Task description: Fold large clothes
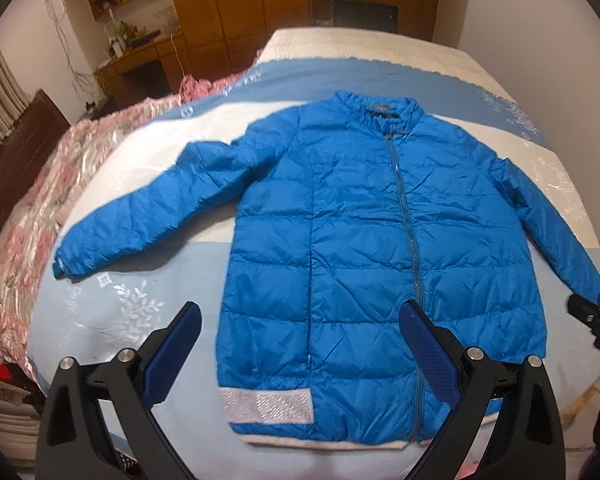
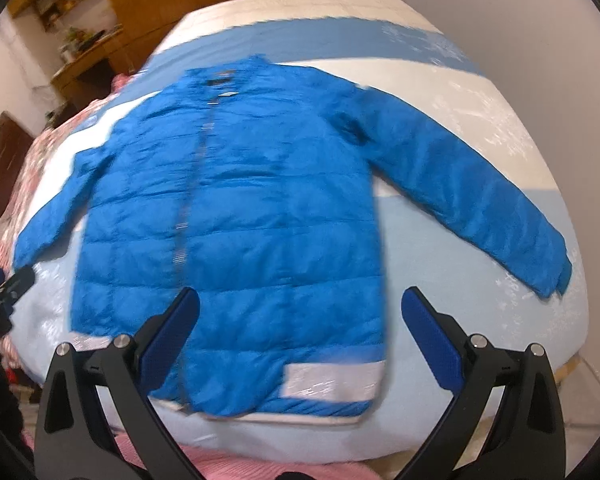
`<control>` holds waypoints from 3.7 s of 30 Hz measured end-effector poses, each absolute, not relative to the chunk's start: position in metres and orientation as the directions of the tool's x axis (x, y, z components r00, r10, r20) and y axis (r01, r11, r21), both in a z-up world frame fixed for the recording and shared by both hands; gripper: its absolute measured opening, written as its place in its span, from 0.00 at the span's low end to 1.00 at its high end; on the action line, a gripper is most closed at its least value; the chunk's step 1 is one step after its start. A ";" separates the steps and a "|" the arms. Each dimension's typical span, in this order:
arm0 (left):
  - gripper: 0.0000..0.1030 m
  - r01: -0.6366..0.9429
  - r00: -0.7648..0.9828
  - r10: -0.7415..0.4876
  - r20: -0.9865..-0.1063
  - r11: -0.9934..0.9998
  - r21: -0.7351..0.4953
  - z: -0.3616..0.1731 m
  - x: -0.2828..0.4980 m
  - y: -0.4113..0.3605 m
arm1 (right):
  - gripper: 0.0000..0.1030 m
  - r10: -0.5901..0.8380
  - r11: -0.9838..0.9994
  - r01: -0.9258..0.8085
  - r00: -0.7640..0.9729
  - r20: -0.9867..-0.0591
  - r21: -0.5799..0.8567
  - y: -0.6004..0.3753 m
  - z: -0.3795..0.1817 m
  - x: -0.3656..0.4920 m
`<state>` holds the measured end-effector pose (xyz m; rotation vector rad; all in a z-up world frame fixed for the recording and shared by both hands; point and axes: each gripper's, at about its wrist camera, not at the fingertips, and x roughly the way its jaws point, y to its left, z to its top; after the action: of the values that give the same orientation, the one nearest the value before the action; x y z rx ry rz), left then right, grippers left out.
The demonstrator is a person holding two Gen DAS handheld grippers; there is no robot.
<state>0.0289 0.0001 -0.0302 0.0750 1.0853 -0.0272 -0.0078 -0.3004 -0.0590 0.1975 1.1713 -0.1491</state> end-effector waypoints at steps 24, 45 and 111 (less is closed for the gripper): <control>0.96 -0.032 0.357 0.002 -0.934 0.999 -0.010 -0.165 0.170 -0.051 | 0.97 0.042 0.764 0.616 0.249 -0.968 0.192 -0.710 -0.185 -0.047; 0.97 -0.005 0.348 -0.017 -0.937 1.000 -0.020 -0.185 0.157 -0.049 | 0.10 0.294 0.829 0.321 0.446 -0.845 0.458 -0.654 -0.110 0.007; 0.96 0.408 0.188 -0.218 -0.958 0.904 -0.126 -0.156 0.238 -0.241 | 0.53 0.183 0.961 0.162 0.241 -0.953 0.226 -0.485 -0.132 0.143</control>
<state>0.2381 -0.2406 -0.1557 0.1705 1.3109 -0.4434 0.1429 -0.4849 -0.1325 0.3032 1.3335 0.0150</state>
